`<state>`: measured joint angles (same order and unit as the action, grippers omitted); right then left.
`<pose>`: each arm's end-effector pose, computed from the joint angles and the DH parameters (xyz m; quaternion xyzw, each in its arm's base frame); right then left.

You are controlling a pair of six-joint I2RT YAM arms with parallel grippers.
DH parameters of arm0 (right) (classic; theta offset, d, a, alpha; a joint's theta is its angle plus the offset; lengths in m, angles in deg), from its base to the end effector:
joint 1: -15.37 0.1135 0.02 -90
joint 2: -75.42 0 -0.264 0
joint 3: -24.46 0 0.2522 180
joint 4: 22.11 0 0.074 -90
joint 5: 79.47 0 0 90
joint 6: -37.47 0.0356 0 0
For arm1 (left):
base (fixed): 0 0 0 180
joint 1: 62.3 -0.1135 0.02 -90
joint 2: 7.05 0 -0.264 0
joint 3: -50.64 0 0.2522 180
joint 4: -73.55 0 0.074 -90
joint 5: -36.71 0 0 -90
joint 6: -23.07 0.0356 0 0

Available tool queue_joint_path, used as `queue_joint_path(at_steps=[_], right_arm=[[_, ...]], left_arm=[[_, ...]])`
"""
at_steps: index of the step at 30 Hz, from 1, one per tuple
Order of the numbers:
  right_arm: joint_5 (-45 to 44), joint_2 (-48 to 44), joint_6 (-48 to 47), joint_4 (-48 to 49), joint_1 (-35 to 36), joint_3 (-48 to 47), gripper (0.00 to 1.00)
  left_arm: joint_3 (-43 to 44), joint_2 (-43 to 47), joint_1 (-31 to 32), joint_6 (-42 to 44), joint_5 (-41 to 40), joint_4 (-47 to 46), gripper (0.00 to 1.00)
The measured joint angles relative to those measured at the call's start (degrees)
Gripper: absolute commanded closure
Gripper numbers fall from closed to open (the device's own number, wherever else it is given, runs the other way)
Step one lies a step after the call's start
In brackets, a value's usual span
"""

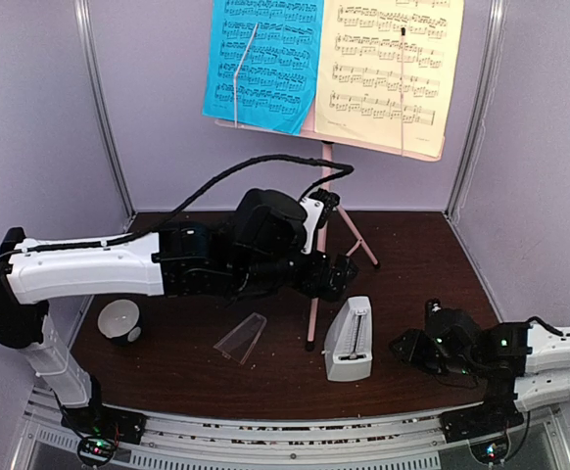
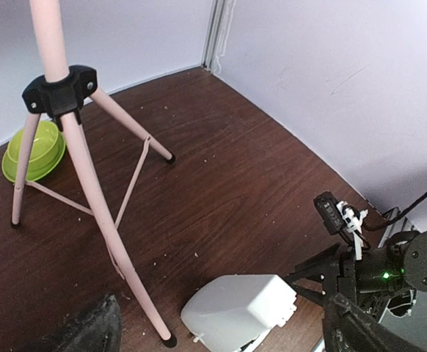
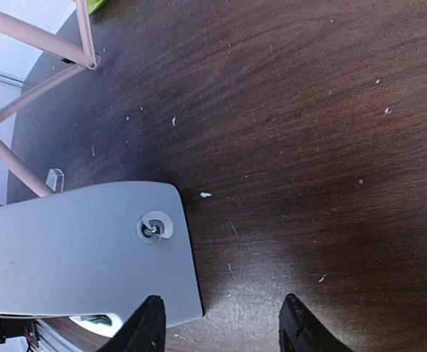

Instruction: Set up the instrument practice props

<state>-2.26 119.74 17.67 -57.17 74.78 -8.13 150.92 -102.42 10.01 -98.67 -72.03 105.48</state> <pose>0.0844 0.1273 0.1674 0.1277 0.9160 0.2870 0.2495 0.1300 -0.3699 0.3490 0.2119 0.8187 -0.3208 0.4266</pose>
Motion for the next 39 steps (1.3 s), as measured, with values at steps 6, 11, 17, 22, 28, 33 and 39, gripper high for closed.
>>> queue_joint_path(at_steps=[6,11,17,22,28,33,39], right_arm=[[1.66,10.58,0.04,11.69,-0.02,1.99,0.61],[4.74,21.11,-1.2,21.44,0.52,1.97,0.66],[6.64,28.11,-1.31,29.42,3.89,0.87,0.68],[7.45,31.67,-1.01,32.39,8.48,-0.76,0.67],[8.96,34.69,-0.98,35.82,11.58,-2.36,0.66],[8.52,31.34,-0.87,37.13,11.67,-1.29,0.61],[5.18,17.29,-0.04,38.14,11.65,5.79,0.54]], left_arm=[[3.37,-1.95,0.15,-4.72,-1.77,7.39,0.03],[5.97,-4.87,0.57,-7.82,-1.95,12.39,0.03],[10.36,-8.79,1.77,-10.1,-1.86,16.55,0.04],[10.8,-9.49,2.21,-11.74,-1.66,17.33,0.06],[10.8,-11.08,2.45,-12.57,-1.01,18.71,0.12],[10.51,-11.45,3.93,-11.43,-1.6,20.81,0.13],[6.21,-11.19,5.31,-11.41,-1.55,22.58,0.16]])
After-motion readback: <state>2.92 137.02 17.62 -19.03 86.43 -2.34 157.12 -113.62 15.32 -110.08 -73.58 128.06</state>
